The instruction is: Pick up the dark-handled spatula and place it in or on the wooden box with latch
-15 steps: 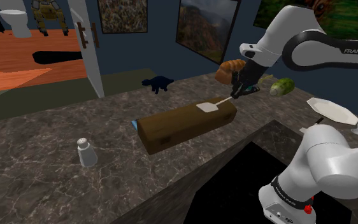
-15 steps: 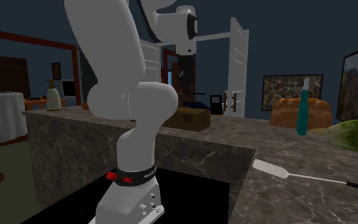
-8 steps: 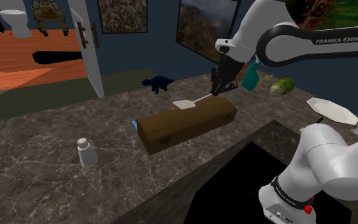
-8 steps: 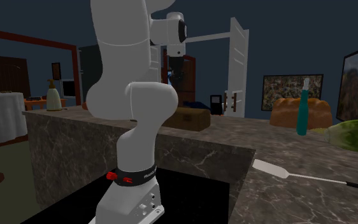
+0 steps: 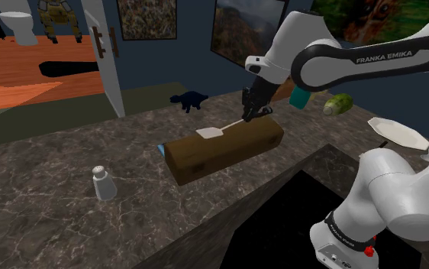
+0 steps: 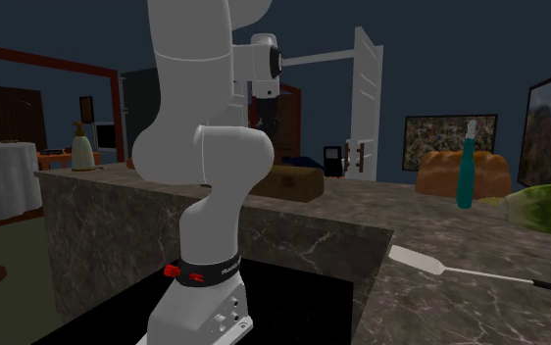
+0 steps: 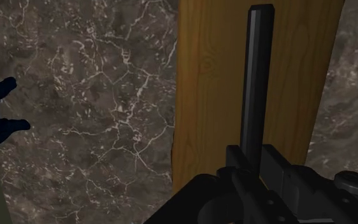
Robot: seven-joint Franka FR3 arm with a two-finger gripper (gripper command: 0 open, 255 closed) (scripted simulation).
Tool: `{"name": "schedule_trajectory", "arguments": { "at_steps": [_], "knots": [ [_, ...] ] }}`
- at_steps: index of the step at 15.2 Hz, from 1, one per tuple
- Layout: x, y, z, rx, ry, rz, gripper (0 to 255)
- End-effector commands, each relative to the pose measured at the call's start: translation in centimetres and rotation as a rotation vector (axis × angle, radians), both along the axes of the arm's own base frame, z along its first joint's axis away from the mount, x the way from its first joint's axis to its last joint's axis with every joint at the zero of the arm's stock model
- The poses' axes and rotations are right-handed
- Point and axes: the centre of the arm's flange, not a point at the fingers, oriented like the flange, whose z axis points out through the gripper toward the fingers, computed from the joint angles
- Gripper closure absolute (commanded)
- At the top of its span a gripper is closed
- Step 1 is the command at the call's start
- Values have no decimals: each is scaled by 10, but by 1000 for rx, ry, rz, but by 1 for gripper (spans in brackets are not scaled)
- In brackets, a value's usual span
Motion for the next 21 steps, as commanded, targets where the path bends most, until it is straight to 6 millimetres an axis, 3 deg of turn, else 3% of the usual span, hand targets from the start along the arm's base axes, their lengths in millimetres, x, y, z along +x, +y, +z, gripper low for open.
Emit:
{"name": "schedule_trajectory", "arguments": {
  "at_steps": [1, 9, 17, 18, 21],
  "knots": [
    [0, 0, -10, 0, -1, 0, 255],
    [0, 0, -50, 0, -1, 0, 255],
    [0, 0, -50, 0, -1, 0, 255],
    [0, 0, -50, 0, -1, 0, 0],
    [0, 0, -50, 0, -1, 0, 0]
  ]
}}
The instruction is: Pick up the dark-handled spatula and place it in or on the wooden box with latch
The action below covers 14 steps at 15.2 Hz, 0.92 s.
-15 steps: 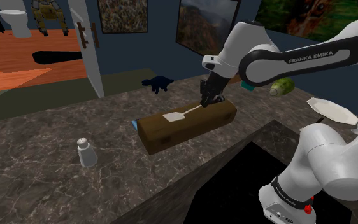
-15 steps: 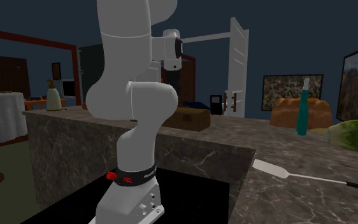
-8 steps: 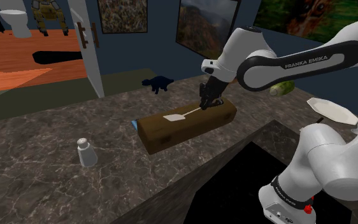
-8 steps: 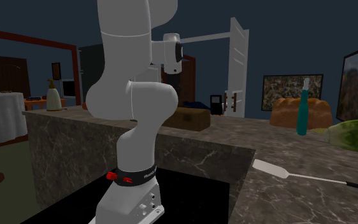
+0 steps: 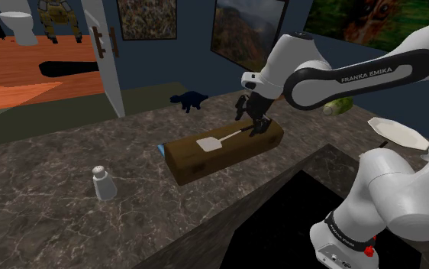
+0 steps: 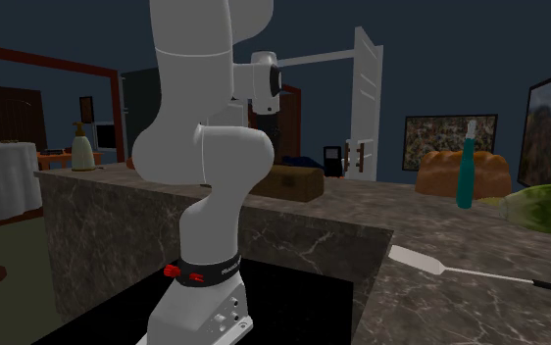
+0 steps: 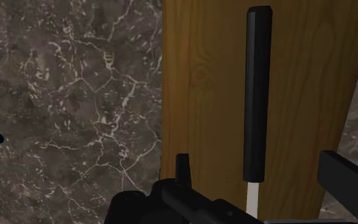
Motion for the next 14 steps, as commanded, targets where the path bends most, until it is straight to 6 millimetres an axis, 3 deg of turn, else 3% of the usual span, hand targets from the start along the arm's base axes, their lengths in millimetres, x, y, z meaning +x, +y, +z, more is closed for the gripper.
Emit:
{"name": "schedule_trajectory", "arguments": {
  "at_steps": [1, 2, 6, 14],
  "knots": [
    [0, 0, 0, 0, 0, 0, 0],
    [0, 0, 0, 0, 0, 0, 0],
    [-11, -3, 48, 0, 0, 0, 0],
    [-11, -3, 48, 0, 0, 0, 0]
  ]
}}
